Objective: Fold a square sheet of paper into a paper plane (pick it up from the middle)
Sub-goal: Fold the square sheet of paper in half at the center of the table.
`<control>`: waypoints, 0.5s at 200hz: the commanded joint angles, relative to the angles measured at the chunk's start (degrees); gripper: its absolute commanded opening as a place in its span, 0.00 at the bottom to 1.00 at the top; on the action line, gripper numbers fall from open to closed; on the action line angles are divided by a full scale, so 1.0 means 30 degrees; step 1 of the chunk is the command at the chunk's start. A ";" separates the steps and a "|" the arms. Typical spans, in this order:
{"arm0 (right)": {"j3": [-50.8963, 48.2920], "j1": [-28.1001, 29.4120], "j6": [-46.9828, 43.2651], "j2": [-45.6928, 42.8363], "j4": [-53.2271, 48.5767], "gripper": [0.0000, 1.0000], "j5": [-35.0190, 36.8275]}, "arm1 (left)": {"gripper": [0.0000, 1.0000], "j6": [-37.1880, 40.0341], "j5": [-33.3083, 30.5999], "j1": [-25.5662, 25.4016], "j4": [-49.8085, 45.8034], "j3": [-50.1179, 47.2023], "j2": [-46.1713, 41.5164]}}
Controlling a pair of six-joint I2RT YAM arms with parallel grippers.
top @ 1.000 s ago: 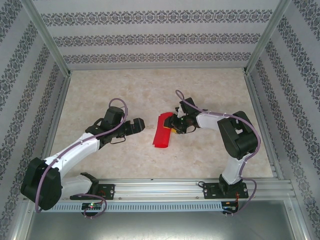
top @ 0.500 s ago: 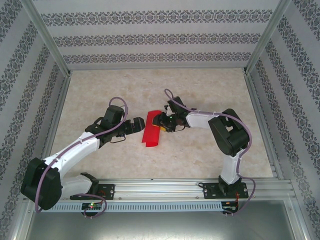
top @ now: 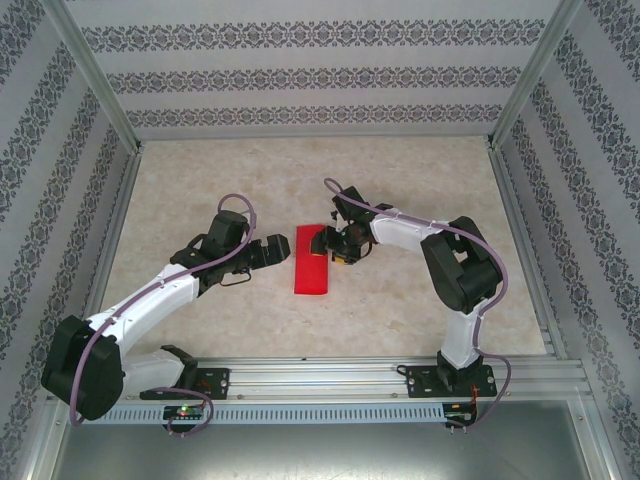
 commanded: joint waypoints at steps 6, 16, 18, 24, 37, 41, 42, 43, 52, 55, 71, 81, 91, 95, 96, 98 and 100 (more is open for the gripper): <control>0.0751 0.0424 -0.0795 -0.0613 -0.2201 0.64 0.1977 | 0.99 0.0208 0.0285 -0.0292 -0.0328 0.0209 -0.0328; 0.0875 0.0502 -0.0802 -0.0502 -0.2459 0.64 0.2288 | 0.99 0.0187 0.0320 -0.0306 -0.0322 0.0203 -0.0308; 0.0894 0.0504 -0.0780 -0.0494 -0.2472 0.64 0.2349 | 0.99 0.0184 0.0337 -0.0295 -0.0308 0.0201 -0.0302; 0.0901 0.0524 -0.0688 -0.0441 -0.2466 0.64 0.2504 | 0.99 0.0184 0.0333 -0.0292 -0.0293 0.0183 -0.0314; 0.0811 0.0624 -0.0199 -0.0390 -0.2225 0.65 0.2910 | 0.98 0.0156 0.0314 -0.0310 -0.0264 0.0170 -0.0313; 0.0757 0.0656 -0.0004 -0.0379 -0.2116 0.65 0.3005 | 0.98 0.0154 0.0314 -0.0294 -0.0236 0.0175 -0.0301; 0.0745 0.0643 0.0051 -0.0377 -0.2061 0.65 0.3000 | 0.98 0.0154 0.0314 -0.0293 -0.0235 0.0163 -0.0300; 0.0725 0.0637 0.0108 -0.0376 -0.2005 0.65 0.2997 | 0.98 0.0139 0.0314 -0.0292 -0.0220 0.0158 -0.0315; 0.0556 0.0685 0.0619 -0.0340 -0.1545 0.65 0.3077 | 0.98 0.0151 0.0314 -0.0292 -0.0194 0.0133 -0.0305; 0.0470 0.0715 0.0778 -0.0352 -0.1323 0.65 0.3085 | 0.98 0.0121 0.0328 -0.0313 -0.0178 0.0150 -0.0279; 0.0121 0.0710 0.1439 -0.0300 -0.0377 0.66 0.2734 | 0.98 0.0117 0.0316 -0.0293 -0.0227 0.0154 -0.0252; 0.0169 0.0704 0.1662 -0.0206 -0.0460 0.67 0.2927 | 0.98 0.0126 0.0315 -0.0299 -0.0271 0.0153 -0.0271; 0.0178 0.0718 0.1819 -0.0170 -0.0472 0.68 0.3025 | 0.98 0.0126 0.0288 -0.0295 -0.0264 0.0126 -0.0347; 0.0155 0.0746 0.1812 -0.0159 -0.0428 0.68 0.2994 | 0.98 0.0132 0.0306 -0.0313 -0.0236 0.0136 -0.0350; 0.0151 0.0732 0.1809 -0.0135 -0.0397 0.68 0.2950 | 0.98 0.0128 0.0295 -0.0302 -0.0250 0.0144 -0.0340; 0.0149 0.0730 0.1792 -0.0117 -0.0359 0.68 0.2888 | 0.98 0.0140 0.0287 -0.0294 -0.0238 0.0106 -0.0354; 0.0148 0.0743 0.1758 -0.0098 -0.0335 0.68 0.2865 | 0.97 0.0128 0.0285 -0.0292 -0.0235 0.0104 -0.0357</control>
